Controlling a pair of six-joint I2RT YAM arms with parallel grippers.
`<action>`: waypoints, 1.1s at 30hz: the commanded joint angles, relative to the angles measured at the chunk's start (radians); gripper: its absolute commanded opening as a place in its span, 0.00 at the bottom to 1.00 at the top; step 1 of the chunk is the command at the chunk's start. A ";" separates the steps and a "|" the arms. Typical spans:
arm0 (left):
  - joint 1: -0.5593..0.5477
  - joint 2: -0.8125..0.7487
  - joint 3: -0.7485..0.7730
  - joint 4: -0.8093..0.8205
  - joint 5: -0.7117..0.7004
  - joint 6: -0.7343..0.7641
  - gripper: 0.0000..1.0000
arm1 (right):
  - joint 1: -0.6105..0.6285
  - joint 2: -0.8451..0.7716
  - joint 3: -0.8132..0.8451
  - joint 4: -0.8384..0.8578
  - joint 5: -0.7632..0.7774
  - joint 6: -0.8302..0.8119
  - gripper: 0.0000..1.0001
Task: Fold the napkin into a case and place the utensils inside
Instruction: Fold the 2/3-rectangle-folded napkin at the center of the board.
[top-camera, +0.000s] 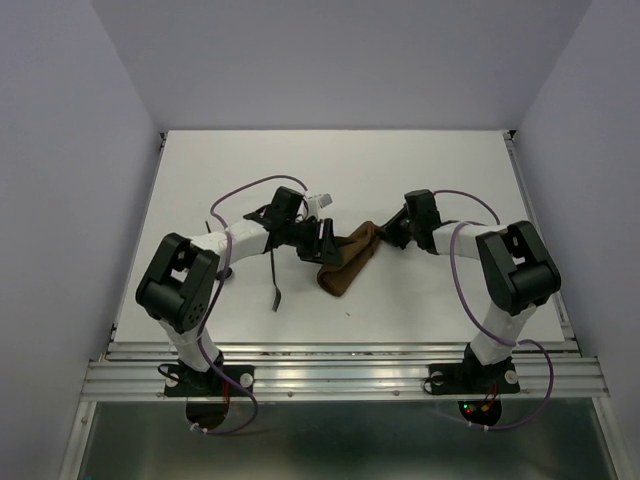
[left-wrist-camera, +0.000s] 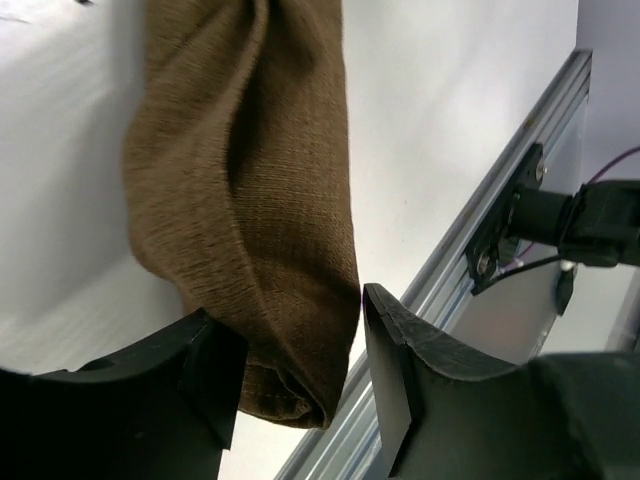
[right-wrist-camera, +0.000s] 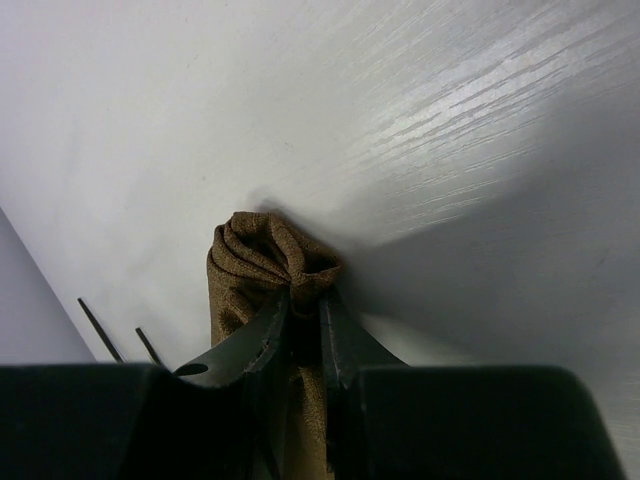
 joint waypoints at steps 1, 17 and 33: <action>-0.053 -0.041 0.020 -0.030 -0.001 0.071 0.61 | -0.006 0.050 -0.004 -0.104 0.051 -0.013 0.01; -0.243 -0.009 0.099 -0.126 -0.193 0.160 0.53 | -0.006 0.041 -0.006 -0.110 0.050 -0.018 0.01; -0.326 -0.085 0.285 -0.370 -0.476 0.242 0.77 | -0.006 0.019 0.005 -0.147 0.051 -0.067 0.01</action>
